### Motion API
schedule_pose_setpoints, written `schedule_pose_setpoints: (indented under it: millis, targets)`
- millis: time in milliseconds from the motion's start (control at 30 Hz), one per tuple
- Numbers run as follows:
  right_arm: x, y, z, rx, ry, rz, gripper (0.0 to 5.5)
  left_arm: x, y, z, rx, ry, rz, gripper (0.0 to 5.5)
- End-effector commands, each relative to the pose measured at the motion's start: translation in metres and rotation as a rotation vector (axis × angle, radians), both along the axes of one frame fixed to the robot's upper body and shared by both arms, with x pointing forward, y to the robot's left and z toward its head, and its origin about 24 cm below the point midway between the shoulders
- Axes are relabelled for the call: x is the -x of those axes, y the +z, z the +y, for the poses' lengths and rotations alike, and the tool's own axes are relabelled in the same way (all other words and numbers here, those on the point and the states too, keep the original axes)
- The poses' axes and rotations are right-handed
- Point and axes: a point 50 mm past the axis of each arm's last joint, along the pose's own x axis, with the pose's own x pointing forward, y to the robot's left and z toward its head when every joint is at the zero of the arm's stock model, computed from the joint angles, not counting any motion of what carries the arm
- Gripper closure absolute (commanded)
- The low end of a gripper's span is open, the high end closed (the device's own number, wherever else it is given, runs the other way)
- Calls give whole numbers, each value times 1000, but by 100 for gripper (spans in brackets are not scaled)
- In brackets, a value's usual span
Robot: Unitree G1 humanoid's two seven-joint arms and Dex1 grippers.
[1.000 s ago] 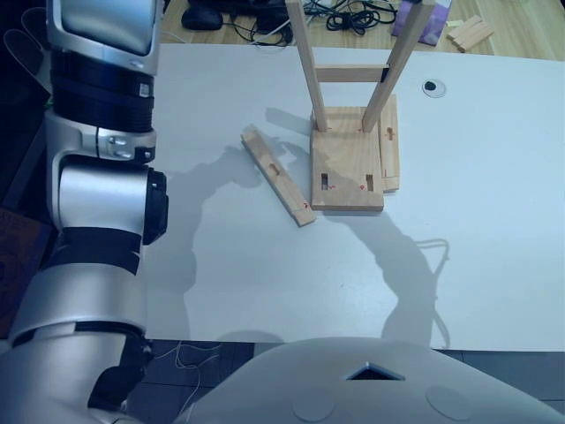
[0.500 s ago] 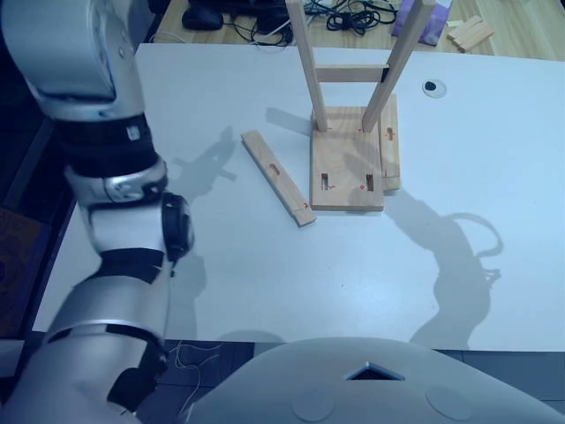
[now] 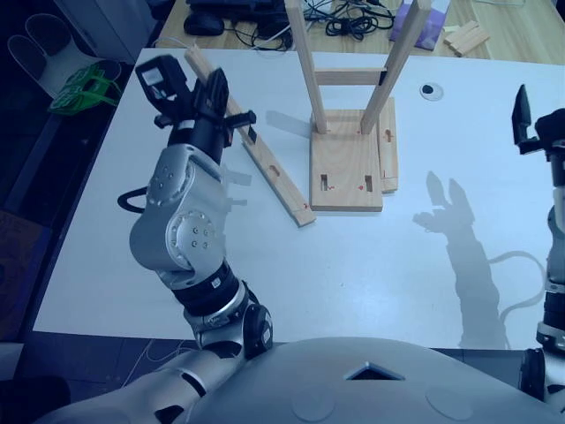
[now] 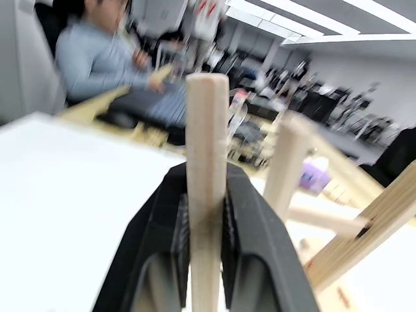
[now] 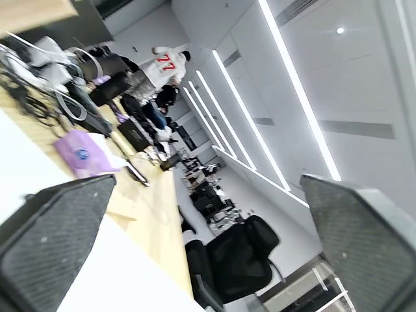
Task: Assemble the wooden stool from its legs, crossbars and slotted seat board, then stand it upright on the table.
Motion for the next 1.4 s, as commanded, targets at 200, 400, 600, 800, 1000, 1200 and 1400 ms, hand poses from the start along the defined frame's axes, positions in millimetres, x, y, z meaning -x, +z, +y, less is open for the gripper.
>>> schedule_pose_setpoints:
  millis: [200, 400, 600, 800, 1000, 1200, 1400]
  targets:
    - [6, -31, 30, -50, 28, 63, 10, -17, -36, -15, 161, 31, 218, 509]
    - [2, -37, 45, -83, 55, 66, 10, -29, -80, 10, -42, 101, 276, 509]
    - [0, -41, 39, -76, 85, 102, 10, -26, -92, 7, -126, 151, 235, 509]
    - [-2, -48, 32, -69, 94, 147, 10, -27, -96, -26, 50, 83, 201, 509]
    - [-1, -54, 43, -67, 125, 165, 10, -40, -75, -48, 171, -26, 31, 509]
    - [0, -58, 53, -83, 149, 166, 10, -40, -73, -50, 146, -61, -57, 509]
    - [-3, -59, 49, -71, 124, 156, 10, -21, -80, -46, 70, -22, 46, 509]
